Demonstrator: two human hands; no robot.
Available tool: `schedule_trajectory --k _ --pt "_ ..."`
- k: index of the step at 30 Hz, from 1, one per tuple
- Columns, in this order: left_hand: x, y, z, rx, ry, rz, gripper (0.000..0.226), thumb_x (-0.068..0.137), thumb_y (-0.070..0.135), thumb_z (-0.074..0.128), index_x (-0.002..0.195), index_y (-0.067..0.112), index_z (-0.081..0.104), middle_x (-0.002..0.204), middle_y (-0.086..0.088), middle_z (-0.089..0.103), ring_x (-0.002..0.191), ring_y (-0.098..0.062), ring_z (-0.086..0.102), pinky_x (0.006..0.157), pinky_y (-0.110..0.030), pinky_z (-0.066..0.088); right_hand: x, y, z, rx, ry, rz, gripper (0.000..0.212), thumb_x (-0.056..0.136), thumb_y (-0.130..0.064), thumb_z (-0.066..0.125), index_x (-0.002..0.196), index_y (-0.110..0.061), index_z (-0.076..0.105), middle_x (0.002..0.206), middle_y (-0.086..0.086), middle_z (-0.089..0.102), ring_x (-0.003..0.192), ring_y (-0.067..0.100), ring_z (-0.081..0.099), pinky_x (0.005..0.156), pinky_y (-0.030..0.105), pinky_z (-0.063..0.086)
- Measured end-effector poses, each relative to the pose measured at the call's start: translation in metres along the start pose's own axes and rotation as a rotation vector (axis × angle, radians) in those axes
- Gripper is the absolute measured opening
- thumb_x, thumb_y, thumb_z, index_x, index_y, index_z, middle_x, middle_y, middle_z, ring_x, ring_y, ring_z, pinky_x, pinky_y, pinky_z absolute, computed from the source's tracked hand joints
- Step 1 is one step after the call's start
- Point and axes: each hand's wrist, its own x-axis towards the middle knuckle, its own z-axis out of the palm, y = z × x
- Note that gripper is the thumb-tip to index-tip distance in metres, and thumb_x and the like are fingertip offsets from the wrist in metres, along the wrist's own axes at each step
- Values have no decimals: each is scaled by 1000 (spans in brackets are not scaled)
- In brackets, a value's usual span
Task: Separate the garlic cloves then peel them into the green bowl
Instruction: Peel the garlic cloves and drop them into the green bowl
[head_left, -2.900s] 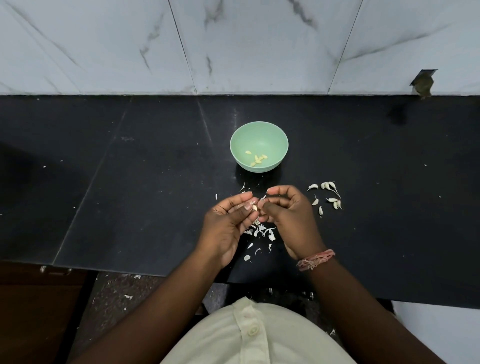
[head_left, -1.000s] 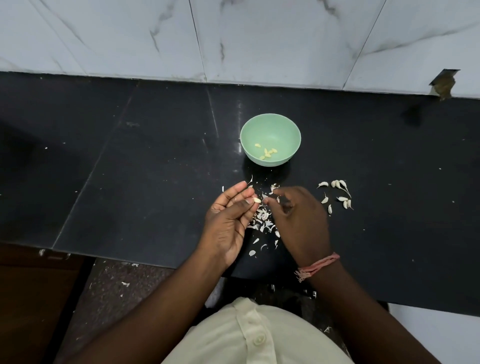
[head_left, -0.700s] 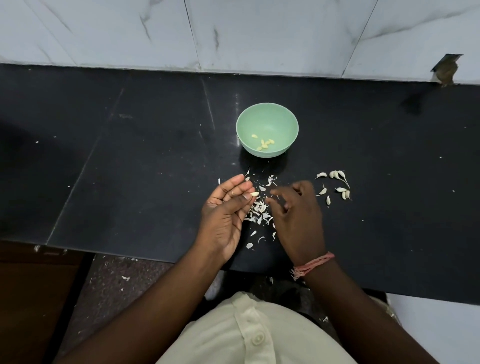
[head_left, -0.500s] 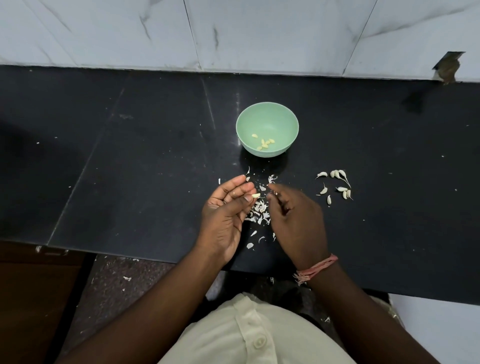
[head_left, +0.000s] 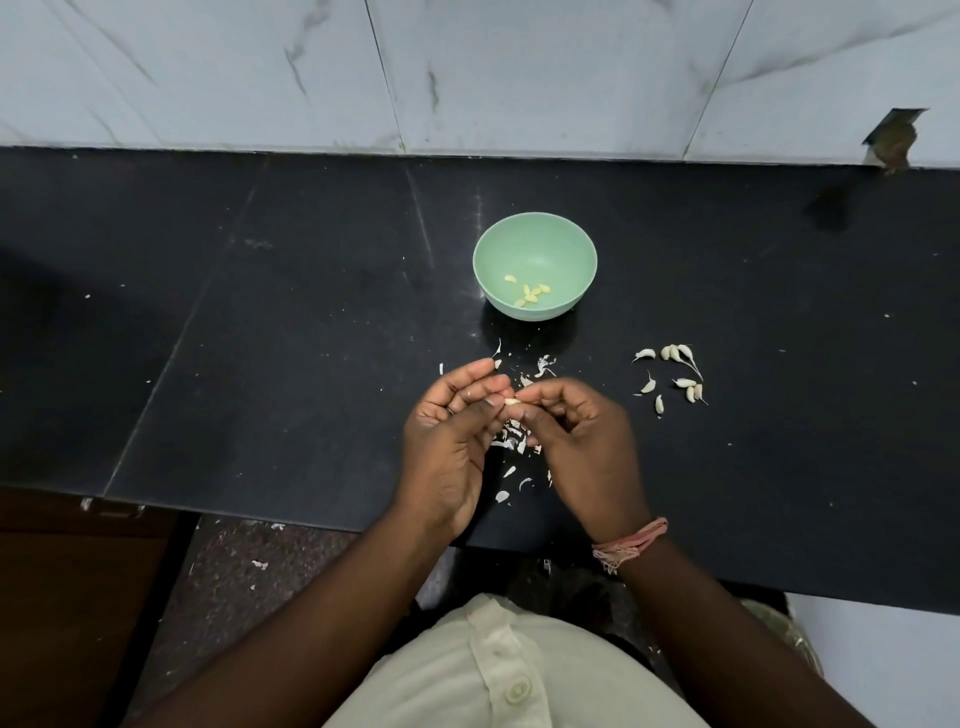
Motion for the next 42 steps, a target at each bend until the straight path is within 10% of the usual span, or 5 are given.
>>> schedule_trajectory --k 27,42 --pt "-5 0 5 330 66 54 14 99 0 56 93 -2 68 72 -15 63 62 -18 57 64 -28 56 0 -14 6 28 -49 35 12 89 6 69 88 -5 73 77 8 75 72 24 74 70 29 59" --pt "-11 3 1 559 -14 217 12 91 -2 69 100 5 74 87 -17 75 82 -28 72 81 -38 61 1 -7 0 45 21 75 15 99 2 57 92 -5 68 70 5 67 60 6 59 60 20 50"
